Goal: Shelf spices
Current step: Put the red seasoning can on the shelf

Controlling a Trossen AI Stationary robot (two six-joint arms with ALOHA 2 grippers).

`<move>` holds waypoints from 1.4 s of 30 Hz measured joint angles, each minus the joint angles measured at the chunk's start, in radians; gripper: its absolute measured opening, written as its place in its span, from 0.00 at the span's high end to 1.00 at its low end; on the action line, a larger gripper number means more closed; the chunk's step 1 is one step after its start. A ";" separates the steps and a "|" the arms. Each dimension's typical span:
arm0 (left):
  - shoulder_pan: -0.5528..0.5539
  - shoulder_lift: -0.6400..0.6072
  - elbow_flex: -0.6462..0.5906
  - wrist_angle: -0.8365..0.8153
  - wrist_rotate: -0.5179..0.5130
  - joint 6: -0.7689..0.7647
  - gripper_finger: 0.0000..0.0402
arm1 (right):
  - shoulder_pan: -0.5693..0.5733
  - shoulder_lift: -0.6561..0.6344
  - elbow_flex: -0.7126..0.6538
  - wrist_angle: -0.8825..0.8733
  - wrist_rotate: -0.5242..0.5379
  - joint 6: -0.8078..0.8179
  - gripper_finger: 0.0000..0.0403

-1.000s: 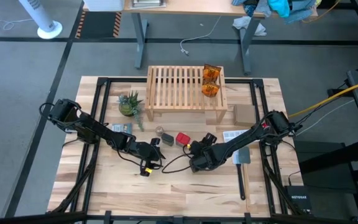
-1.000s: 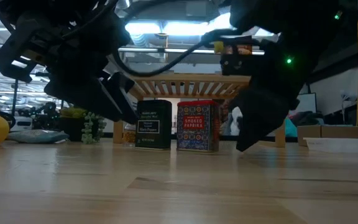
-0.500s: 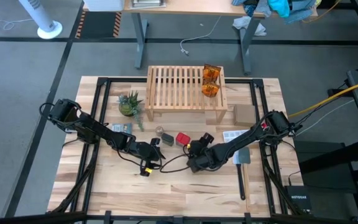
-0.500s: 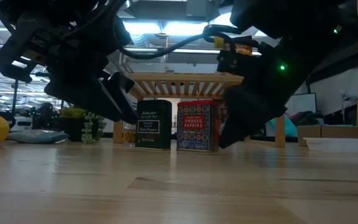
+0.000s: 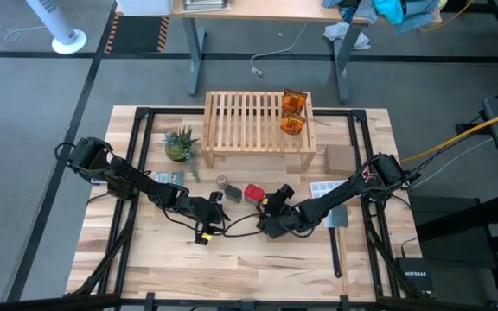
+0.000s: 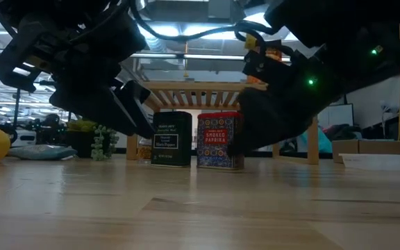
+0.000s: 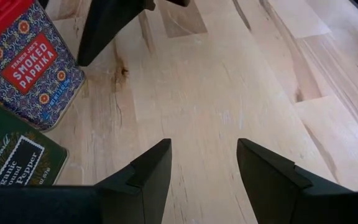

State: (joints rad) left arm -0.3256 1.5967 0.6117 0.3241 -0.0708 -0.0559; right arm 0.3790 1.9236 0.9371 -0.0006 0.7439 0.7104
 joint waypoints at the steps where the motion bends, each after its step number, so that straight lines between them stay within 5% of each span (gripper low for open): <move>1: 0.000 0.000 0.000 0.000 0.000 0.000 0.56 | 0.000 0.000 -0.005 0.017 0.012 -0.008 0.30; 9: 0.000 0.000 0.000 0.000 0.000 0.000 0.56 | 0.000 -0.001 -0.018 0.063 0.093 -0.013 0.30; 31: 0.000 0.000 0.000 0.001 0.000 0.000 0.56 | -0.009 -0.002 -0.017 0.082 0.067 -0.013 0.30; 42: 0.000 0.000 0.000 0.001 0.000 0.000 0.56 | -0.088 -0.004 -0.016 0.122 -0.052 -0.012 0.52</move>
State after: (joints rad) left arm -0.3256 1.5967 0.6117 0.3248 -0.0705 -0.0555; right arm 0.2907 1.9197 0.9215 0.1218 0.6922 0.6983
